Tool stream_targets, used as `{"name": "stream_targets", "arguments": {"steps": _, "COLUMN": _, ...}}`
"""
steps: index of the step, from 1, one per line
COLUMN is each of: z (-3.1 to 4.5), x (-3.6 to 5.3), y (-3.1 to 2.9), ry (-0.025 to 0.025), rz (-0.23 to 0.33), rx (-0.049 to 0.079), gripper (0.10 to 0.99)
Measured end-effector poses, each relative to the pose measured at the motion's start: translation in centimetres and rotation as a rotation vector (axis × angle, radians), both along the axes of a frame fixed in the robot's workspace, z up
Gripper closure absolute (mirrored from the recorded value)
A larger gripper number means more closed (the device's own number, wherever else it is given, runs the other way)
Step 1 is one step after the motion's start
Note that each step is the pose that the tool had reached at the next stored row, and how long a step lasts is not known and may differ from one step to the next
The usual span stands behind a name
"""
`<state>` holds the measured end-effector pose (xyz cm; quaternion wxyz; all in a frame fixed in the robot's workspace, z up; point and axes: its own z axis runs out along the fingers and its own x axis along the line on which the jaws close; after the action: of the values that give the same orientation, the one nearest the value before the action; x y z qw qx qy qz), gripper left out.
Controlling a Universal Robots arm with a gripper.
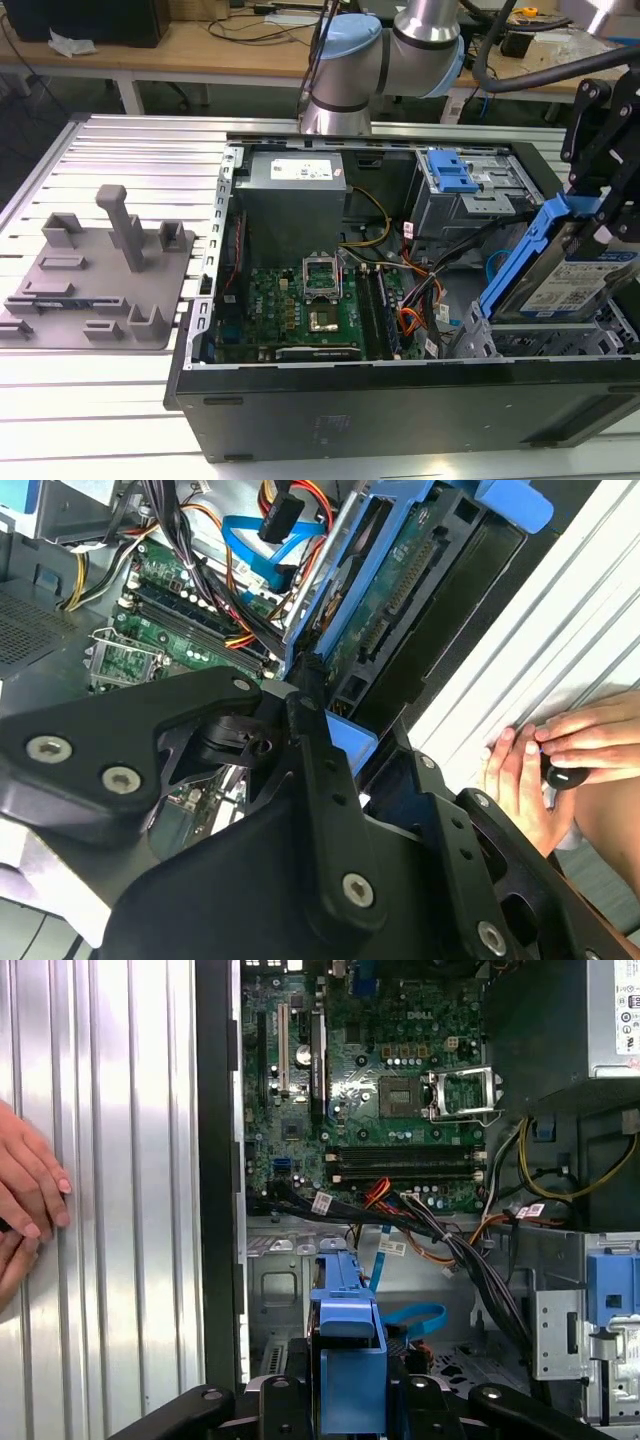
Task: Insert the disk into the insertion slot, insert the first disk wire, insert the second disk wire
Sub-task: 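Insert the disk into the insertion slot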
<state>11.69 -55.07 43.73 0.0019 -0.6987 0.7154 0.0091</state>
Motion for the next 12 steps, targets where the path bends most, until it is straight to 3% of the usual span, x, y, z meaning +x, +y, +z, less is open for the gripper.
{"name": "stream_targets", "arguments": {"steps": 9, "z": -2.14, "x": -0.01, "y": -0.11, "ry": 0.0004, "rz": 0.0, "rx": 0.0, "gripper": 0.71}}
{"name": "stream_targets", "arguments": {"steps": 12, "z": -2.15, "x": -0.01, "y": -0.12, "ry": 0.0003, "rz": 0.0, "rx": 0.0, "gripper": 0.471}}
